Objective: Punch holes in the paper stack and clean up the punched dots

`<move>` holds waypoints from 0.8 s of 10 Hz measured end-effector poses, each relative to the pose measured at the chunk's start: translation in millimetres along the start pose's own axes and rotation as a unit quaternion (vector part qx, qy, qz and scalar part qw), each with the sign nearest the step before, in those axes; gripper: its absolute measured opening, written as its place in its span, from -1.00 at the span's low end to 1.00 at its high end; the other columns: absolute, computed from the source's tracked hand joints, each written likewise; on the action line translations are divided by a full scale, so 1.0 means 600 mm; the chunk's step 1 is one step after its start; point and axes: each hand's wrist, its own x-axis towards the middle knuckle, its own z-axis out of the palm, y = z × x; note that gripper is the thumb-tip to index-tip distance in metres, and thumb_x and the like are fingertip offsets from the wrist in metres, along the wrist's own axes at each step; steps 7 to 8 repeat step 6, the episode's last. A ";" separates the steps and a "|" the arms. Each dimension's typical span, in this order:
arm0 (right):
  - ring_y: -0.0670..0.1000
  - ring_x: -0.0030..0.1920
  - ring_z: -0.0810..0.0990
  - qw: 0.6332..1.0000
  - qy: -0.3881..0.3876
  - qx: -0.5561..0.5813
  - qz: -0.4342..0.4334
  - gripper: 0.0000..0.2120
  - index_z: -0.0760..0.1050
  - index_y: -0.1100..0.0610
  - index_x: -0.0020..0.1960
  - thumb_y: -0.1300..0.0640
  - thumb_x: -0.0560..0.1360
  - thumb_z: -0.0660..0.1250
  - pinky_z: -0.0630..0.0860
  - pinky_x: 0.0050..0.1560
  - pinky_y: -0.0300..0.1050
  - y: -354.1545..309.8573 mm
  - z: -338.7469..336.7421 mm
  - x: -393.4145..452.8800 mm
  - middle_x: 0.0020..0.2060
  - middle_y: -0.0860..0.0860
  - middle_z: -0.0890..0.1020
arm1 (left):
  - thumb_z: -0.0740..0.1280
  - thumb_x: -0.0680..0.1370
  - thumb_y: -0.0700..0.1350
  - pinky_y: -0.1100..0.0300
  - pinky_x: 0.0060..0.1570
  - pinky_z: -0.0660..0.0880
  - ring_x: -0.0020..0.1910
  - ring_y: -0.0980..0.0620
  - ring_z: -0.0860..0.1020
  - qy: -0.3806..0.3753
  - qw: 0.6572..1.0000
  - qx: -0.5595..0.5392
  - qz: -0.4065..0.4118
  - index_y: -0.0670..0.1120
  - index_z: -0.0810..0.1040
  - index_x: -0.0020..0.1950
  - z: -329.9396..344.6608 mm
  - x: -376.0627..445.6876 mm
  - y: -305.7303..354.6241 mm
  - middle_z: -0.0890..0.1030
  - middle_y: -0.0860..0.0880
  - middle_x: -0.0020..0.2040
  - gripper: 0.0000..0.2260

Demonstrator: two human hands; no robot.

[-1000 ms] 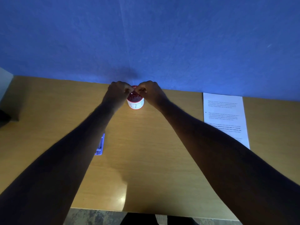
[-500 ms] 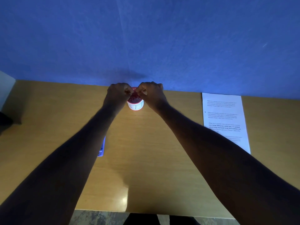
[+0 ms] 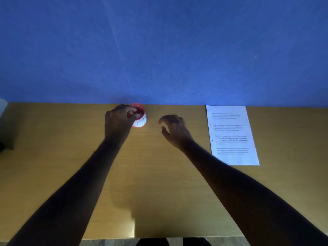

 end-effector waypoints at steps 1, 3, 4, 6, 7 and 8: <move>-0.01 0.30 0.52 1.000 -0.008 -0.020 0.017 -0.78 0.55 0.06 0.22 0.17 0.59 0.35 0.39 0.35 0.00 0.027 -0.007 -0.059 0.20 -0.04 0.63 | 0.48 0.54 -0.06 -0.08 0.05 0.59 -0.12 -0.10 0.70 -0.005 1.000 -0.003 0.023 0.01 0.73 0.07 0.015 -0.034 0.009 0.77 -0.01 -0.07 -0.87; 0.07 0.34 0.50 0.994 -0.033 -0.049 0.088 -0.69 0.52 0.09 0.30 0.12 0.57 0.37 0.39 0.31 0.03 0.076 -0.001 -0.168 0.27 0.02 0.59 | 0.39 0.59 -0.23 0.01 0.18 0.59 0.13 -0.16 0.71 -0.021 0.997 0.016 0.070 -0.15 0.67 0.26 0.055 -0.128 0.020 0.74 -0.15 0.18 -0.75; 0.17 0.37 0.51 0.989 -0.060 -0.080 0.105 -0.55 0.48 0.15 0.38 0.08 0.54 0.43 0.49 0.31 0.14 0.097 0.001 -0.222 0.37 0.11 0.54 | 0.34 0.61 -0.04 -0.09 0.34 0.53 0.35 -0.18 0.62 -0.048 0.993 0.042 0.097 -0.18 0.64 0.30 0.079 -0.175 0.018 0.67 -0.16 0.34 -0.67; 0.21 0.49 0.43 0.986 -0.056 -0.088 0.127 -0.38 0.36 0.23 0.53 0.00 0.56 0.41 0.46 0.39 0.18 0.146 0.012 -0.313 0.51 0.19 0.42 | 0.18 0.65 0.18 -0.16 0.45 0.43 0.53 -0.23 0.45 -0.126 0.984 0.090 0.087 -0.22 0.54 0.45 0.136 -0.272 0.017 0.51 -0.19 0.52 -0.42; 0.21 0.49 0.43 0.986 -0.056 -0.088 0.127 -0.38 0.36 0.23 0.53 0.00 0.56 0.41 0.46 0.39 0.18 0.146 0.012 -0.313 0.51 0.19 0.42 | 0.18 0.65 0.18 -0.16 0.45 0.43 0.53 -0.23 0.45 -0.126 0.984 0.090 0.087 -0.22 0.54 0.45 0.136 -0.272 0.017 0.51 -0.19 0.52 -0.42; 0.21 0.49 0.43 0.986 -0.056 -0.088 0.127 -0.38 0.36 0.23 0.53 0.00 0.56 0.41 0.46 0.39 0.18 0.146 0.012 -0.313 0.51 0.19 0.42 | 0.18 0.65 0.18 -0.16 0.45 0.43 0.53 -0.23 0.45 -0.126 0.984 0.090 0.087 -0.22 0.54 0.45 0.136 -0.272 0.017 0.51 -0.19 0.52 -0.42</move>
